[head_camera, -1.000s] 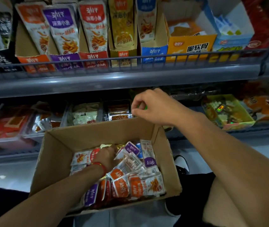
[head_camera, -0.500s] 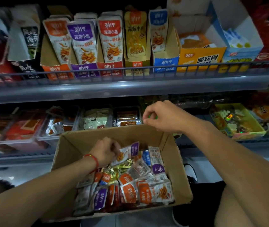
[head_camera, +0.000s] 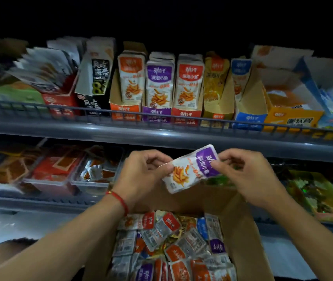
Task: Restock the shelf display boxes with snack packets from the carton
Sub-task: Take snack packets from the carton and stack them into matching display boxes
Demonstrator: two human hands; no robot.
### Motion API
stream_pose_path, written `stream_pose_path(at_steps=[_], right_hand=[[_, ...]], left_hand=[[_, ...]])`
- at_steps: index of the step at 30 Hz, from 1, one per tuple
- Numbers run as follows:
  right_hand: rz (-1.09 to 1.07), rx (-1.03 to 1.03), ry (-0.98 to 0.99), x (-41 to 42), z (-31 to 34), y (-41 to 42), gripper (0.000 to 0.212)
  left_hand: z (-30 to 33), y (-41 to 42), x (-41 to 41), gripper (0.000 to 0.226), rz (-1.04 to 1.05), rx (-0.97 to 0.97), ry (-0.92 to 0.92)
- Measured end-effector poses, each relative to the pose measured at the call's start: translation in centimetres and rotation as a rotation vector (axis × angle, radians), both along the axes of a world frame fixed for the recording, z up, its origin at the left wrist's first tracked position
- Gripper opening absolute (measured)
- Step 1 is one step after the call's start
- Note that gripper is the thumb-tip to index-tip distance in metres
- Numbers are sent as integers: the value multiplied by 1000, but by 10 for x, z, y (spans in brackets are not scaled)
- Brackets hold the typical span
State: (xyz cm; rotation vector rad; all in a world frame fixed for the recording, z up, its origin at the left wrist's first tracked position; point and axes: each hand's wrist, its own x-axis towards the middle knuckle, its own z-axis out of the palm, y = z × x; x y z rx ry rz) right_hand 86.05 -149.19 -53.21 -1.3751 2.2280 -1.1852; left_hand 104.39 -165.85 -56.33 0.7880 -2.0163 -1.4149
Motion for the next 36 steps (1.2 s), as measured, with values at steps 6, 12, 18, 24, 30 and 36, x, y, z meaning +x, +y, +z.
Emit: stream_pose_path(at_steps=[6,12,18,24,30,36], right_hand=[[-61,-217,205,13,55,-41,10],[-95,-350,666,5,141,-101,27],[-67,-217,926,-1,154,-158,30],[-1,-88,1056,0,129,-185,18],[-34,-53,1072,-3,119,-198,22],[-87,-80,1113,-5,121,-201,32]], left_hand=[[25,-14,8,4,193,10,234],[24,-32,21,14,363,164,301],[27,-45,28,18,382,293,349],[29,-49,31,18,370,302,346],[29,-49,31,17,361,292,329],[30,-48,30,17,377,274,297]])
